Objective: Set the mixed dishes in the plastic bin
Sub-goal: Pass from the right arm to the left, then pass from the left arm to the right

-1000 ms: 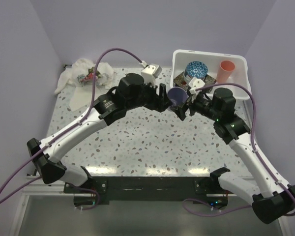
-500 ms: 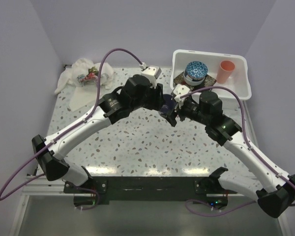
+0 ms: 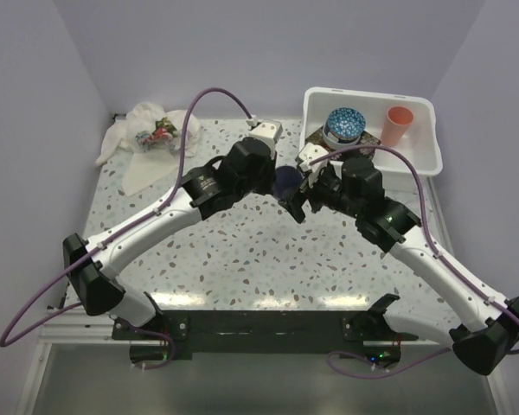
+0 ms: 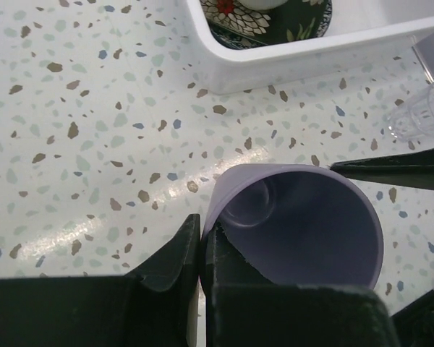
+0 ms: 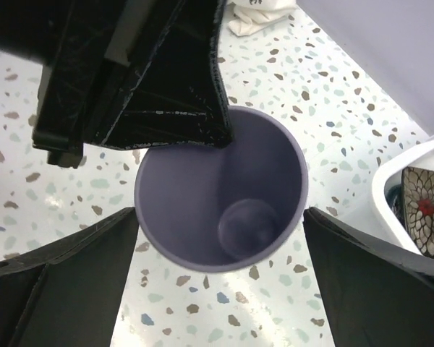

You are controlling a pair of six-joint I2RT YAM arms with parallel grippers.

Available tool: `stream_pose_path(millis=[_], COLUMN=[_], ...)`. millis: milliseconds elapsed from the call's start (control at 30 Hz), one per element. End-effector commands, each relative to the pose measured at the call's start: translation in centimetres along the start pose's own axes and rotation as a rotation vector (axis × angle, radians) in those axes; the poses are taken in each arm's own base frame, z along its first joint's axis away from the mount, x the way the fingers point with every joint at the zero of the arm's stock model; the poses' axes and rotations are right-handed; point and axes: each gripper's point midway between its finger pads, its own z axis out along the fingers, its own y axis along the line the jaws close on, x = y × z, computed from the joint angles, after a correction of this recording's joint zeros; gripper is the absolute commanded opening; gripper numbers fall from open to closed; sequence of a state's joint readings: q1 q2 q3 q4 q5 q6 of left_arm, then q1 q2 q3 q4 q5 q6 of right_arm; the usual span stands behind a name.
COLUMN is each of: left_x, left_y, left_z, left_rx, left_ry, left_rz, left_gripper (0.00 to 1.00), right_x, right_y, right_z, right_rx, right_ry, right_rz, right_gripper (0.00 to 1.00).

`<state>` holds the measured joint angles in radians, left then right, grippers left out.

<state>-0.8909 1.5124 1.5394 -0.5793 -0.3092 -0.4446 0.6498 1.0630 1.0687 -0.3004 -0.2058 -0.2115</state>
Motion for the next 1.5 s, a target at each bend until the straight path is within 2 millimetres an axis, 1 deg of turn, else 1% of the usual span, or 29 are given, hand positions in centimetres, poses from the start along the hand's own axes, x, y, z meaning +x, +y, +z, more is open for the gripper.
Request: stream_pose_path(millis=[0,33,133,200,233,267,300,367,400,467,500,600,633,700,867,1033,1067,1133,1167,1233,1267,1333,1367,1400,1433,1467], left_x=[-1.4,-1.3,-0.8,-0.8,-0.7,-0.9,-0.9,-1.0,-1.0,-1.0,-1.0,-1.0,-1.0,-1.0,-0.9,-1.0,-1.1,-1.0,-1.1,-1.1,-1.2,-1.2,-1.3,-1.2,-1.5,-1.7], left_y=[2.9,3.1,3.4,3.2,3.2,3.2,3.1,3.1,3.1,2.9,2.8,2.4,2.2,2.1,1.6,1.3,1.3,1.3,1.1,1.1,1.1,1.1,1.2,1.5,1.8,2.0], left_z=[-1.1,-1.1,-0.8,-0.8,-0.7,-0.8,-0.8,-0.9,-0.9,-0.8,-0.8,-0.8,-0.8,-0.8,-0.8,-0.8,-0.8,-0.8,-0.8,-0.7,-0.7,-0.9,-1.0,-1.0,-1.5,-1.7], left_rx=[-0.129,-0.143,-0.154,-0.146,-0.145,-0.144,-0.145,-0.147,-0.147,-0.144,-0.142,-0.13,-0.125,-0.122,-0.111,-0.106,-0.107,-0.107,-0.102,-0.099,-0.097,-0.094,-0.095,-0.109,-0.115,-0.121], left_ry=[-0.076,-0.077,-0.071,-0.079,-0.078,-0.085,-0.089,-0.095,-0.097,-0.1,-0.101,-0.104,-0.104,-0.105,-0.112,-0.122,-0.125,-0.125,-0.131,-0.129,-0.131,-0.135,-0.142,-0.147,-0.162,-0.176], left_rz=[0.05,0.052,0.049,0.038,0.036,0.031,0.028,0.026,0.024,0.022,0.022,0.022,0.022,0.022,0.024,0.028,0.028,0.03,0.031,0.035,0.037,0.039,0.04,0.042,0.04,0.04], left_gripper=[0.0,0.0,0.0,0.0,0.0,0.0,0.0,0.0,0.0,0.0,0.0,0.0,0.0,0.0,0.0,0.0,0.0,0.0,0.0,0.0,0.0,0.0,0.02,0.06,0.16,0.23], right_x=[-3.4,-3.5,-3.7,-3.6,-3.6,-3.2,-3.3,-3.1,-2.8,-2.5,-2.1,-1.6,-1.2,-1.2,0.0,1.0,1.2,1.5,1.7,1.9,1.9,1.9,2.0,1.7,1.7,1.7], right_y=[-1.3,-1.9,-2.3,-2.4,-2.4,-2.4,-2.2,-2.4,-2.5,-2.8,-2.9,-3.2,-3.2,-3.1,-3.3,-3.5,-3.3,-3.3,-3.2,-3.0,-3.1,-3.4,-3.6,-4.0,-4.2,-4.6], right_z=[-2.3,-2.7,-4.1,-4.1,-4.2,-3.6,-3.5,-3.5,-3.0,-3.1,-2.7,-2.2,-1.7,-1.1,0.8,2.0,2.2,2.5,2.8,2.8,2.8,2.5,2.4,2.1,1.7,1.4], right_rx=[0.127,0.18,0.255,0.284,0.298,0.305,0.307,0.333,0.347,0.377,0.39,0.429,0.435,0.434,0.455,0.474,0.47,0.468,0.462,0.452,0.454,0.469,0.481,0.494,0.511,0.529], right_ry=[-0.046,-0.045,-0.021,0.003,0.013,0.033,0.04,0.065,0.085,0.105,0.117,0.129,0.135,0.127,0.146,0.172,0.183,0.192,0.205,0.223,0.227,0.232,0.236,0.23,0.239,0.241], right_rz=[0.245,0.339,0.521,0.592,0.655,0.677,0.714,0.743,0.757,0.766,0.773,0.796,0.802,0.817,0.821,0.815,0.812,0.806,0.802,0.789,0.783,0.761,0.752,0.735,0.718,0.704], right_gripper=[0.99,0.98,0.99,0.99,0.99,0.98,0.98,0.98,0.98,0.96,0.94,0.9,0.88,0.84,0.76,0.62,0.57,0.53,0.46,0.39,0.27,0.14,0.03,0.0,0.0,0.0])
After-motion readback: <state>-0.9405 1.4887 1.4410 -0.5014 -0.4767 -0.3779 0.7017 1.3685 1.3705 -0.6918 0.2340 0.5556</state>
